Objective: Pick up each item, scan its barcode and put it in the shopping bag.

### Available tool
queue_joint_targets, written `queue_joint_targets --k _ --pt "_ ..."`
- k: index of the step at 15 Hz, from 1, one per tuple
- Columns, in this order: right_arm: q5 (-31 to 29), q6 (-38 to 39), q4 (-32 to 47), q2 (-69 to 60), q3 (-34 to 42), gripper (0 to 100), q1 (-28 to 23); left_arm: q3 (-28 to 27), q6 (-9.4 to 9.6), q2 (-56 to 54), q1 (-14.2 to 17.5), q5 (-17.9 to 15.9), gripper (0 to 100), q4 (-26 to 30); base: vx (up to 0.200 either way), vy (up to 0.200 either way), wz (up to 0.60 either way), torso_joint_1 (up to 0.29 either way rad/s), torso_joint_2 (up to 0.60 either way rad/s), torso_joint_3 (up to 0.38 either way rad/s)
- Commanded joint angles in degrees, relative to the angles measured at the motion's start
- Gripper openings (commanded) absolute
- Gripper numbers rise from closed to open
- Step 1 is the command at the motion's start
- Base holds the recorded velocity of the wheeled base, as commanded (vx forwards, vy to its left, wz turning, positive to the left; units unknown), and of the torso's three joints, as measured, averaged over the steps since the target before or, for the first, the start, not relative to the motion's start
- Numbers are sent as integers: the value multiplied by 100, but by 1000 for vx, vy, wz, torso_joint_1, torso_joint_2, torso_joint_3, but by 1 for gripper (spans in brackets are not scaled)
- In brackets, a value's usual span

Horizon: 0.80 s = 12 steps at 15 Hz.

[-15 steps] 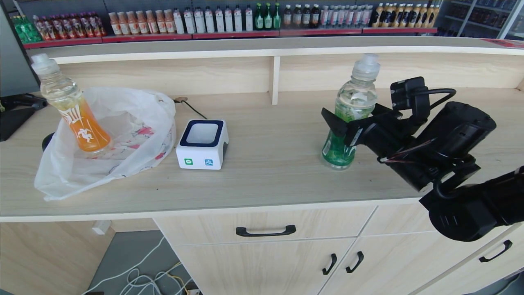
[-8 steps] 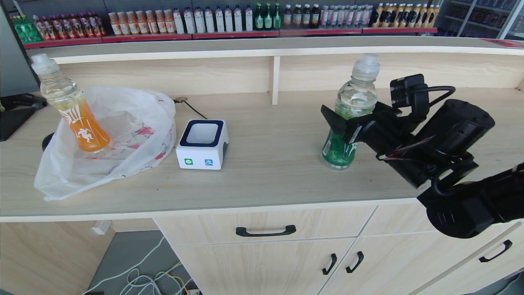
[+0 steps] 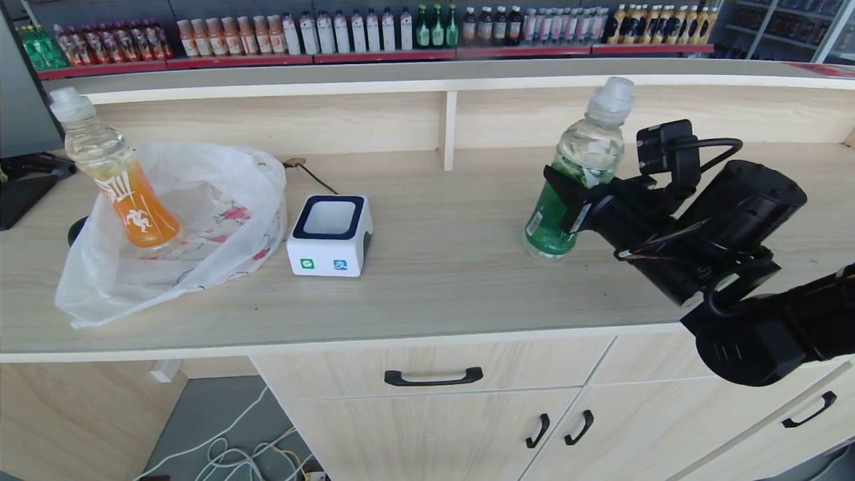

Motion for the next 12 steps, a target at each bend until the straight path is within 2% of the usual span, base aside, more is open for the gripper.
queue_joint_targets --k 1,12 --pt "6 3 -35 -136 -29 0 7 0 -1 0 1 1 100 -1 0 0 0 0 0 0" --pt "6 214 -35 -901 182 0 7 0 -1 0 1 1 100 -1 0 0 0 0 0 0"
